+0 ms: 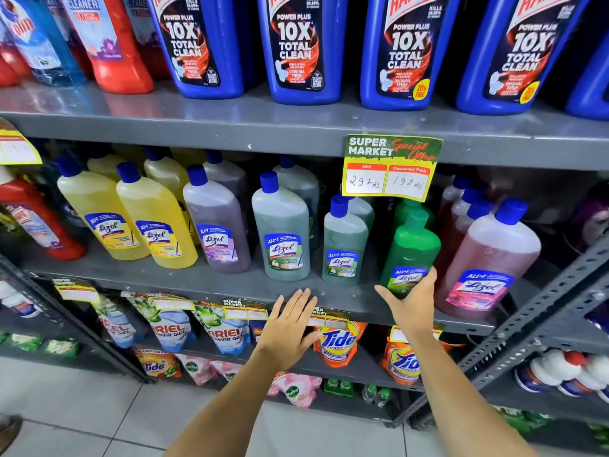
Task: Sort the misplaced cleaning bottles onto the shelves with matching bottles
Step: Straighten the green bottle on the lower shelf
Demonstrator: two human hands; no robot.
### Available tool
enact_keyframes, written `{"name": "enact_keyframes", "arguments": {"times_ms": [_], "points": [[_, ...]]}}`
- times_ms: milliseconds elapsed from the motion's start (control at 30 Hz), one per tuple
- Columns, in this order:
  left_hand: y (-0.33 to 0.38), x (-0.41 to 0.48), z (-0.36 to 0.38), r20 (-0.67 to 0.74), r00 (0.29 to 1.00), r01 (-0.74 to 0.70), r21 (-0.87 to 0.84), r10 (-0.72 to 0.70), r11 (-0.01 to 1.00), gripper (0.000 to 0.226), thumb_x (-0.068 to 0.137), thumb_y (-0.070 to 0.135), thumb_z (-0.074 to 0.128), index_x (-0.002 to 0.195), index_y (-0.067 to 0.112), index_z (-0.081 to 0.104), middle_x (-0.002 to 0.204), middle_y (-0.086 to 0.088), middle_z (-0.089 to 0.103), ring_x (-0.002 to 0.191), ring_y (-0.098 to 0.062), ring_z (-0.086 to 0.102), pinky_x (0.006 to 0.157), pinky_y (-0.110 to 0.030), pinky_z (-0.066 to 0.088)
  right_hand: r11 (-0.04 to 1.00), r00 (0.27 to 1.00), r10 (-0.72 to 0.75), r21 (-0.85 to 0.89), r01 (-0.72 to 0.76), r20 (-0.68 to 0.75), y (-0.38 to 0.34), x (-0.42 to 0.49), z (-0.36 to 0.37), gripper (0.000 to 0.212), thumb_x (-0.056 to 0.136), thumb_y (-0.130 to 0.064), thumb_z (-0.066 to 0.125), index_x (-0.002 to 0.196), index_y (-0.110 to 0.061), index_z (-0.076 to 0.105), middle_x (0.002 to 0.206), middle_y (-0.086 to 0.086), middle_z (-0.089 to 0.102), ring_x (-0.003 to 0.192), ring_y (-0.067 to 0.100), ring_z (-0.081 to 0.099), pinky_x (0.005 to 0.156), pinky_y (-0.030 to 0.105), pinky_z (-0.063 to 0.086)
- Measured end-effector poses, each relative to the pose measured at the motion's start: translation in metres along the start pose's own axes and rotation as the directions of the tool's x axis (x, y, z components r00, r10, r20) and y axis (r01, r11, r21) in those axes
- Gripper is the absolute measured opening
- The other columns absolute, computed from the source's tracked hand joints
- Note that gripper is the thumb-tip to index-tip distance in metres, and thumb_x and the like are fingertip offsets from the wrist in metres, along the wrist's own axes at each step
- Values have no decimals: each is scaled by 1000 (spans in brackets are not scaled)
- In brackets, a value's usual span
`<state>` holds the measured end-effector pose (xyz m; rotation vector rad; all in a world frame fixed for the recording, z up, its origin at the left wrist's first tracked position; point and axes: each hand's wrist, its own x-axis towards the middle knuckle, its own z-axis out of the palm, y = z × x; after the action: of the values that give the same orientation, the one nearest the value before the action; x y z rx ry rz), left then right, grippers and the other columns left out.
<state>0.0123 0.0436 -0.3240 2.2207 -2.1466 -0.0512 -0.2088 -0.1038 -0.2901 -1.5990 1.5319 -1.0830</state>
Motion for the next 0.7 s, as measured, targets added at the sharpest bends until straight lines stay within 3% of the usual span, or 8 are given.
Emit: {"name": "enact_keyframes", "arguments": {"times_ms": [100, 200, 267, 367, 433, 500, 600, 700], "points": [[-1, -5, -7, -53, 999, 12, 78, -7, 997, 73, 96, 61, 15, 152, 16, 4, 163, -4, 4, 148, -21, -8, 120, -50, -3, 998, 996, -68, -5, 68, -50, -1, -28, -8, 115, 69, -31, 86, 153, -18, 9, 150, 15, 35, 136, 28, 40, 108, 40, 36], [-5, -8, -33, -235, 972, 33, 153, 4, 988, 69, 99, 56, 23, 152, 12, 17, 161, -8, 15, 149, -25, 0, 119, -55, 12, 961, 944, -270, 7, 277, -191, -20, -62, -21, 79, 84, -33, 72, 147, -18, 26, 136, 11, 48, 125, 27, 52, 102, 48, 48], [-10, -6, -65, -358, 932, -4, 137, 53, 991, 66, 99, 52, 30, 151, 11, 21, 160, -9, 19, 149, -25, 4, 118, -54, 13, 896, 870, -436, -23, 443, -230, -52, -66, -30, 56, 91, -32, 63, 139, -16, 38, 130, 6, 51, 121, 26, 53, 103, 42, 46], [-30, -4, -132, -539, 837, -21, 136, 92, 991, 64, 98, 47, 36, 149, 11, 25, 160, -9, 16, 149, -25, 5, 118, -52, 11, 675, 629, -707, -47, 736, -324, -136, -60, -39, 40, 92, -30, 57, 126, -10, 52, 125, 5, 51, 119, 24, 51, 107, 25, 35], [-48, -5, -181, -648, 756, -2, 138, 92, 990, 63, 98, 47, 36, 150, 13, 24, 160, -8, 16, 149, -25, 7, 120, -51, 7, 496, 437, -811, -62, 866, -390, -197, -56, -39, 34, 90, -24, 59, 119, -7, 55, 125, 8, 50, 120, 23, 47, 107, 30, 33], [-68, -13, -226, -726, 682, 21, 141, 89, 990, 62, 98, 47, 33, 150, 14, 23, 159, -8, 20, 149, -26, 9, 120, -49, 5, 387, 317, -845, -83, 918, -431, -252, -56, -31, 32, 90, -24, 60, 117, -7, 57, 126, 10, 49, 122, 26, 45, 105, 40, 37], [-104, -39, -277, -805, 591, 99, 123, 41, 987, 61, 97, 44, 35, 148, 12, 26, 157, -11, 25, 149, -25, 11, 120, -51, 6, 331, 278, -853, -47, 942, -442, -316, -63, -8, 34, 90, -22, 61, 120, -6, 59, 128, 13, 49, 123, 31, 45, 95, 54, 44], [-148, -81, -309, -819, 573, 162, 152, 32, 975, 59, 98, 44, 33, 146, 10, 31, 155, -12, 29, 147, -28, 15, 118, -55, 11, 309, 264, -857, -30, 951, -443, -369, -76, 27, 37, 89, -21, 61, 122, -3, 59, 131, 15, 46, 124, 35, 45, 97, 55, 42]]}}
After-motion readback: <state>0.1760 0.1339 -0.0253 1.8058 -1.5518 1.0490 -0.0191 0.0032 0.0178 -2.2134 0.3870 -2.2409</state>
